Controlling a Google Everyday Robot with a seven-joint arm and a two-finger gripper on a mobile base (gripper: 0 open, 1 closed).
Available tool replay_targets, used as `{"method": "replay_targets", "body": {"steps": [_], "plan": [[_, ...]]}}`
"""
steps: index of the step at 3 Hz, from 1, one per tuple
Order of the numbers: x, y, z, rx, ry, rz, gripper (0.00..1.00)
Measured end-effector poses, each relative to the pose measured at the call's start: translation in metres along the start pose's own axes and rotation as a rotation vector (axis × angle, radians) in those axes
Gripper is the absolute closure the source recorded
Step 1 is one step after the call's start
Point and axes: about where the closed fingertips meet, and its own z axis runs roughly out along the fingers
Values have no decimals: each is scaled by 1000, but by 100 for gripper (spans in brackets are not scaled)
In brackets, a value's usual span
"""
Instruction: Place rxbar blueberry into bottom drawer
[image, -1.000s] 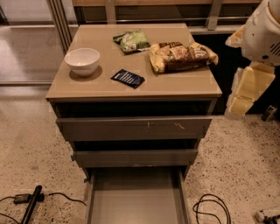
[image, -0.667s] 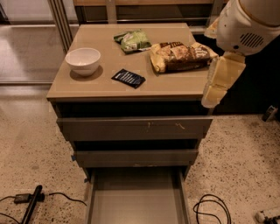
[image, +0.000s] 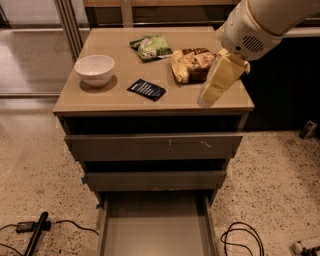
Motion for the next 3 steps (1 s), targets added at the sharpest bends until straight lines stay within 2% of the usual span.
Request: {"method": "replay_targets", "body": {"steps": [1,2,3], "plan": [[0,-4,10,23,-60,98,0],[-1,-4,10,23,-60,97,0],[-12,-12,37,19,-74,72,0]]}}
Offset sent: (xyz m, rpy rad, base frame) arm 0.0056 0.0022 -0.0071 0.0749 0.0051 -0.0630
